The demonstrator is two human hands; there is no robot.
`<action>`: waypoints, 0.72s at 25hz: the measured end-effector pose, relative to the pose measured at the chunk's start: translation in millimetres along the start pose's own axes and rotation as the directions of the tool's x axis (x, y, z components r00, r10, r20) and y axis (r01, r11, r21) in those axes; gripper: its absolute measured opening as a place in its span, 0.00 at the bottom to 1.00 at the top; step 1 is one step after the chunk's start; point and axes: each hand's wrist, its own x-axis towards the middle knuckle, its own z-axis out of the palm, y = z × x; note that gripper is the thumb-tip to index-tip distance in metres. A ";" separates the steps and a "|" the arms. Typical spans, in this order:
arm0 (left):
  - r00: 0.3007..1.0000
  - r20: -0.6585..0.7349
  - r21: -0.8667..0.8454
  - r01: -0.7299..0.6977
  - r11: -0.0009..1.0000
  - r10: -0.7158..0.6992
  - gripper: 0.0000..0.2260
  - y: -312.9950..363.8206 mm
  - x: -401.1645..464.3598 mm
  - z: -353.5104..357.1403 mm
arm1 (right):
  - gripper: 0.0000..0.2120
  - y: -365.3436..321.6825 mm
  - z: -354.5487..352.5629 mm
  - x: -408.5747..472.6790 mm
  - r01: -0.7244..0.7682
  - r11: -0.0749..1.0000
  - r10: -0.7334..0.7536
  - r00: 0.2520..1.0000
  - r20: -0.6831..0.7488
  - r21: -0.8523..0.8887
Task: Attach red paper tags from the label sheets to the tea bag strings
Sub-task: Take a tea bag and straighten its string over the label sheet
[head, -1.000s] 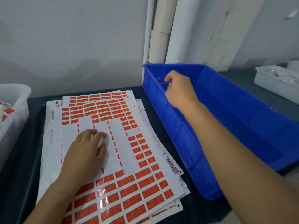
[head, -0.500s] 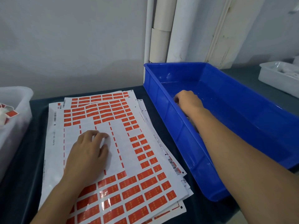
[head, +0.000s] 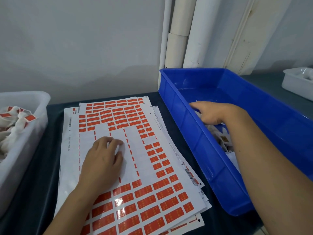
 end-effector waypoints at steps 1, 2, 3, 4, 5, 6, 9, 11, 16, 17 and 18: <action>1.000 -0.001 -0.004 0.001 1.000 -0.001 0.16 -0.5 0.2 -0.1 | 0.36 -1.0 -1.8 0.5 -0.017 1.000 0.017 1.000 0.008 -0.026; 1.000 -0.001 -0.007 0.001 1.000 -0.001 0.16 -0.8 0.3 0.2 | 0.38 -1.9 -2.7 0.0 -0.044 0.997 0.046 0.998 0.043 -0.056; 1.000 -0.001 -0.007 0.000 1.000 0.000 0.16 -1.0 0.1 0.5 | 0.39 -2.2 -2.8 -0.9 -0.076 0.994 0.084 0.992 0.090 -0.083; 1.000 -0.003 -0.005 -0.003 1.000 0.003 0.16 -1.4 0.2 1.0 | 0.38 -3.1 -2.0 -1.9 -0.099 0.991 0.110 0.987 0.120 -0.090; 1.000 -0.006 -0.003 -0.006 1.000 0.006 0.16 -1.9 0.4 1.5 | 0.34 -4.5 0.2 -2.7 -0.101 0.992 0.109 0.988 0.110 -0.072; 1.000 -0.008 -0.002 -0.009 1.000 0.009 0.16 -2.4 0.7 1.7 | 0.27 -5.4 3.2 -1.9 -0.084 0.996 0.086 0.995 0.053 -0.035; 1.000 -0.014 -0.006 -0.013 1.000 0.012 0.16 -2.6 1.1 2.5 | 0.06 -11.0 8.5 2.0 -0.050 0.999 0.052 0.972 -0.230 0.013; 1.000 -0.022 -0.013 -0.014 1.000 0.014 0.16 -2.6 0.4 3.1 | 0.07 -14.6 8.5 2.6 -0.077 0.997 0.072 0.937 -0.342 -0.002; 0.999 -0.035 -0.036 -0.020 0.999 0.018 0.16 -2.8 0.8 3.2 | 0.09 -16.0 9.1 1.7 -0.107 0.981 0.178 0.826 -0.535 0.160; 0.999 -0.036 -0.050 -0.016 0.999 0.015 0.16 -2.9 0.6 3.5 | 0.08 -16.8 7.9 1.7 -0.113 0.979 0.190 0.798 -0.571 0.168; 0.999 -0.039 -0.072 -0.009 0.997 0.006 0.16 -3.4 0.3 3.8 | 0.07 -18.0 5.7 1.9 -0.116 0.979 0.194 0.769 -0.609 0.166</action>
